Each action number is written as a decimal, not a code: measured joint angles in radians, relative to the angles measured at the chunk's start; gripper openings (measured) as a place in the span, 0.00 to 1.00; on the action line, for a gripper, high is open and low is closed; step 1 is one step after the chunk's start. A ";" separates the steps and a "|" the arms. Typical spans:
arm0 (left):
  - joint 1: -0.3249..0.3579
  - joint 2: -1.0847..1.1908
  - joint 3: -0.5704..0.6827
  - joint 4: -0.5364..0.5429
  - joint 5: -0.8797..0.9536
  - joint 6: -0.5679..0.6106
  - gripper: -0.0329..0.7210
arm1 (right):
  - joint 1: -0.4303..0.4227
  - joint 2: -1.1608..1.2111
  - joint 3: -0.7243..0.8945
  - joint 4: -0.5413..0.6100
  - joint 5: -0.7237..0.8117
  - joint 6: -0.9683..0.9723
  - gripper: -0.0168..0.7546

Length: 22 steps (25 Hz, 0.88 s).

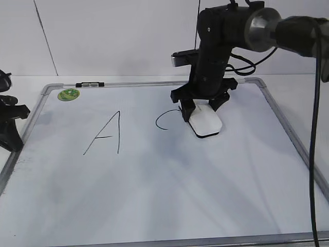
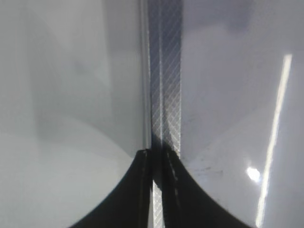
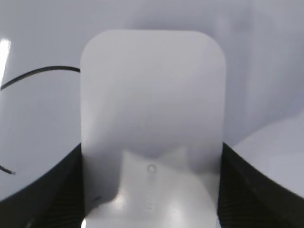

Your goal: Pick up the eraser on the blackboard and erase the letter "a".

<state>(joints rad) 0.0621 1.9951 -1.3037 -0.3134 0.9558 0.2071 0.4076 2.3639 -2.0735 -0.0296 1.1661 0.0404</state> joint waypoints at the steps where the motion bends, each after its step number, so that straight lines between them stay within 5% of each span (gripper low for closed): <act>1: 0.000 0.000 0.000 0.000 -0.002 0.000 0.07 | -0.001 0.006 -0.013 0.006 0.005 -0.002 0.70; 12: 0.000 0.000 0.000 0.002 -0.002 0.000 0.07 | 0.000 0.063 -0.109 0.071 0.052 -0.072 0.70; 22: 0.000 0.000 0.000 0.006 -0.002 0.000 0.07 | 0.136 0.069 -0.115 0.041 0.050 -0.115 0.70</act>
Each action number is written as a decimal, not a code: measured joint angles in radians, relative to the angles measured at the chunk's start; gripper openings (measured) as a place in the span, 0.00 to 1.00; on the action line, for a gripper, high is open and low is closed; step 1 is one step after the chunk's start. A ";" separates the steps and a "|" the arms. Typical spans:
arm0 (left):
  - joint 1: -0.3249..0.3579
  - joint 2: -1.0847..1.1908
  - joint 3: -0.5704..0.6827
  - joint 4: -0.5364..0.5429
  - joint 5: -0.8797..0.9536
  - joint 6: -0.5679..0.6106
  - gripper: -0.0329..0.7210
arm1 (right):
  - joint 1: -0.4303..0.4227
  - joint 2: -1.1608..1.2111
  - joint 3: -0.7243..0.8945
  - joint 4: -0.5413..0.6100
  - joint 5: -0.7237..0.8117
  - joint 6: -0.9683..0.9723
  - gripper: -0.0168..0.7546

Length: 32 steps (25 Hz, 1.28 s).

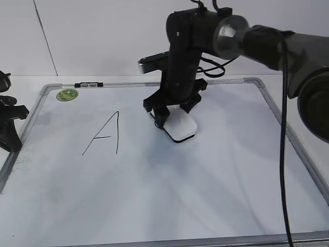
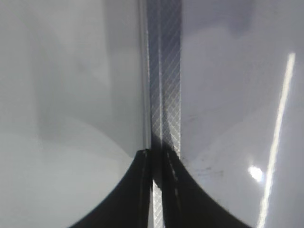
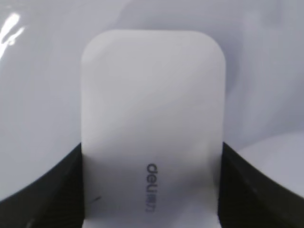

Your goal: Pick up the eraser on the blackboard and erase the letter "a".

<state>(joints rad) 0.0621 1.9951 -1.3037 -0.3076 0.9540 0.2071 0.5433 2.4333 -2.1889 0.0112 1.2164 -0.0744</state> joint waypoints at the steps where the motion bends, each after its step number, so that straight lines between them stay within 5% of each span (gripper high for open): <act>1: 0.000 0.000 0.000 0.000 0.000 0.000 0.07 | 0.015 0.000 0.000 0.000 0.000 -0.002 0.70; 13: 0.002 0.000 0.000 0.006 0.000 -0.001 0.07 | 0.087 0.002 0.000 -0.067 0.000 0.026 0.70; 32: 0.002 0.000 0.000 0.003 -0.006 -0.001 0.08 | -0.108 0.002 -0.002 -0.054 -0.008 0.074 0.70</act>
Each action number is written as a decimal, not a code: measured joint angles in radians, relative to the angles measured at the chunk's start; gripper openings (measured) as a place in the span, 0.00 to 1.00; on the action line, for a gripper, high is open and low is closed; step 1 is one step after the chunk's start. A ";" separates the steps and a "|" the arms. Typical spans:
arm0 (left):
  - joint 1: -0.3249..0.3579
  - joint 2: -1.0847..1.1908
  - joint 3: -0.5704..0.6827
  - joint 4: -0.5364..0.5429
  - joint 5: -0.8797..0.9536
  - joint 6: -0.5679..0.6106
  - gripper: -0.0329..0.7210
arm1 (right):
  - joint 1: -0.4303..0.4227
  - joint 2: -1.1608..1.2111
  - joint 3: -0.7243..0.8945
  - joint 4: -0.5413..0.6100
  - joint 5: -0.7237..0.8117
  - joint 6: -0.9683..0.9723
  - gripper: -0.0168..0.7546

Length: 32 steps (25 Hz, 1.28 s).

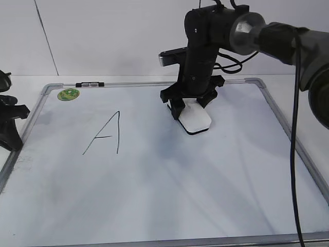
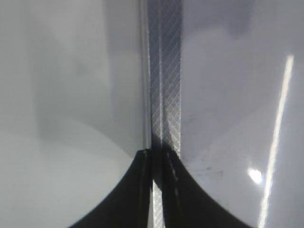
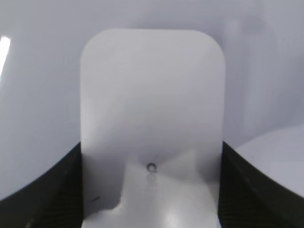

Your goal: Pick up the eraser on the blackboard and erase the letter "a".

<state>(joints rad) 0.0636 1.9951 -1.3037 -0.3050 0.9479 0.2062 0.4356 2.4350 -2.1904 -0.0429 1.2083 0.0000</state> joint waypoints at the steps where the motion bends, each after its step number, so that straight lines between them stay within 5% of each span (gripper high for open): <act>1: 0.000 0.000 0.000 0.000 0.000 0.000 0.08 | 0.000 0.000 0.000 0.002 0.000 0.000 0.70; 8: 0.000 0.000 0.000 0.000 0.000 0.000 0.08 | 0.019 0.006 -0.020 0.043 0.008 -0.038 0.70; 19: 0.000 0.000 -0.002 0.000 0.000 0.000 0.08 | 0.198 0.008 -0.024 0.043 0.010 -0.065 0.70; 32: 0.000 0.000 -0.002 0.002 0.002 0.000 0.08 | 0.150 0.002 -0.033 -0.035 0.020 -0.035 0.70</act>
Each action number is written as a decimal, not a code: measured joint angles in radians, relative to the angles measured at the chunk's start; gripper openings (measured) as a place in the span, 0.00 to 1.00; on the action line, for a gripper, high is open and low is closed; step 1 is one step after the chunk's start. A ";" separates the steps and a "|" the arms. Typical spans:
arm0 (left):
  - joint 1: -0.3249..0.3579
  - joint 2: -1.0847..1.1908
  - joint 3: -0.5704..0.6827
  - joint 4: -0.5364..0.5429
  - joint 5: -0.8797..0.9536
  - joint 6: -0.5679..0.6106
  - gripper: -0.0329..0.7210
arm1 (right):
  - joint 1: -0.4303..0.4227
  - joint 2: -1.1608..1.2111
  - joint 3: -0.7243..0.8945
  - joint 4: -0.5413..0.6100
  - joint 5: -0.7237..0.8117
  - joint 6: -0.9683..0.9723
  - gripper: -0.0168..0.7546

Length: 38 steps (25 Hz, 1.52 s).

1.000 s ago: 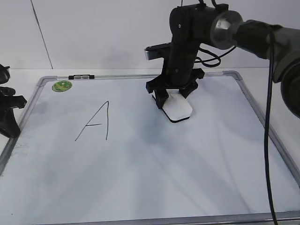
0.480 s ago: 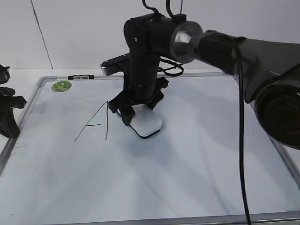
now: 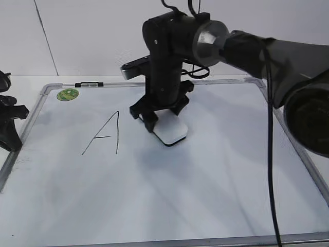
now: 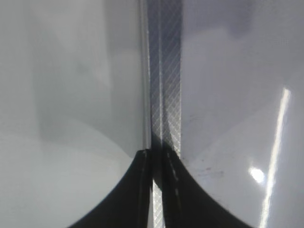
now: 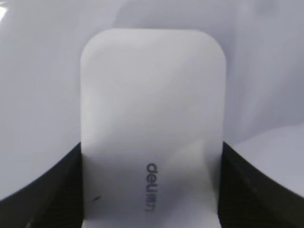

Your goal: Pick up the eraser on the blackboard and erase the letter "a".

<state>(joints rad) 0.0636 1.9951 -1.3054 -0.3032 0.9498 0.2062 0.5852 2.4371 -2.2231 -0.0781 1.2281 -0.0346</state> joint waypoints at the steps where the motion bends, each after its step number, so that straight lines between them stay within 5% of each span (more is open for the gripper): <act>1: 0.000 0.000 0.000 0.000 0.000 0.000 0.08 | -0.017 0.000 0.000 -0.007 0.001 0.001 0.70; 10: 0.000 0.000 0.000 0.000 0.000 0.000 0.09 | -0.183 -0.072 0.000 -0.036 0.008 0.002 0.70; 20: 0.000 0.000 0.000 0.002 0.000 0.000 0.09 | -0.236 -0.199 0.038 -0.016 0.011 0.002 0.70; 30: 0.000 0.000 0.000 0.002 0.000 0.000 0.09 | -0.272 -0.411 0.371 -0.022 0.011 0.047 0.70; 38: 0.000 0.000 0.000 0.002 0.000 0.000 0.09 | -0.405 -0.499 0.636 -0.009 -0.043 0.094 0.70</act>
<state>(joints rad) 0.0636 1.9951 -1.3054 -0.3017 0.9498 0.2062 0.1800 1.9381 -1.5871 -0.0867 1.1848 0.0592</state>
